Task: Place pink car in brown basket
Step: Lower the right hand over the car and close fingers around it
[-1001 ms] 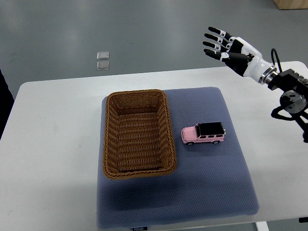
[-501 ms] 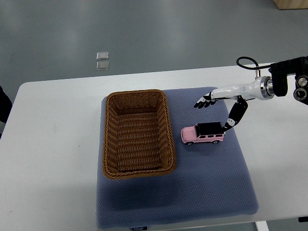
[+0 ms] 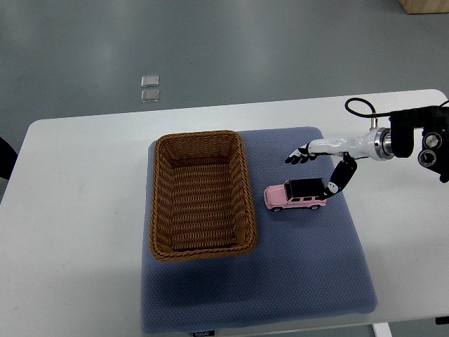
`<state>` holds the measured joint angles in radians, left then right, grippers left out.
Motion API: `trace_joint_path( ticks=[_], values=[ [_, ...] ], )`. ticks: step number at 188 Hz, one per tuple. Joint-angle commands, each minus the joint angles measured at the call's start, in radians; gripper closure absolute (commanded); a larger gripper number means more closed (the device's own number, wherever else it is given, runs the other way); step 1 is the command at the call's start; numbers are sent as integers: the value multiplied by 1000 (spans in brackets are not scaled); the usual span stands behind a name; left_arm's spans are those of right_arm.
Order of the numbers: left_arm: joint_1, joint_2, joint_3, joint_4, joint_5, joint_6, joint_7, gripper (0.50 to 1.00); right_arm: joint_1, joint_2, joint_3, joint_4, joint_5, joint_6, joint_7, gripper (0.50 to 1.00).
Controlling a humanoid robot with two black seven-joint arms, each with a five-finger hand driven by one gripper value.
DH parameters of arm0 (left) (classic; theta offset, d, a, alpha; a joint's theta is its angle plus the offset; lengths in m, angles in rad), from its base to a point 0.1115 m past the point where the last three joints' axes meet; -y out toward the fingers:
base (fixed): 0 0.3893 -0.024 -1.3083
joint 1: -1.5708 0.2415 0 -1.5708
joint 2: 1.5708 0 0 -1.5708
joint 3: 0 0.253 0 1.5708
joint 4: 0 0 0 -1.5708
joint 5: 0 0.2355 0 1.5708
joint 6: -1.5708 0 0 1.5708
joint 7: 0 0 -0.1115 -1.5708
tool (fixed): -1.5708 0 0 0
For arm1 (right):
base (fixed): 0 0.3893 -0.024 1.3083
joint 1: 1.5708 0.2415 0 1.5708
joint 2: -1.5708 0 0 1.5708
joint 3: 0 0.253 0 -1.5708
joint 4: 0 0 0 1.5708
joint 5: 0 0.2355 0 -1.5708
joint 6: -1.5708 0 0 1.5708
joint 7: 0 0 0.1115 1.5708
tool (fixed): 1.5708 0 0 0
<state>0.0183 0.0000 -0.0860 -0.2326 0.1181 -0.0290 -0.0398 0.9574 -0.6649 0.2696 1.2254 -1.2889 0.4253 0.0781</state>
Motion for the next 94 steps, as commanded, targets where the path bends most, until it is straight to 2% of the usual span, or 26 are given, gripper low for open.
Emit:
trace_joint_path(
  ticks=[1,76,80,94],
  values=[
    [0,0,0,-1,0,0,0,500,-20,13,2,-3,-1,-19,0,589],
    [0,0,-1,2,0,0,0,500,-71,65,3,-41,-7,-77,0,605],
    [0,0,-1,2,0,0,0,500,-72,65,3,-43,-7,-79,0,613],
    [0,0,-1,2,0,0,0,500,-86,68,3,-44,-12,-82,2,689]
  ],
)
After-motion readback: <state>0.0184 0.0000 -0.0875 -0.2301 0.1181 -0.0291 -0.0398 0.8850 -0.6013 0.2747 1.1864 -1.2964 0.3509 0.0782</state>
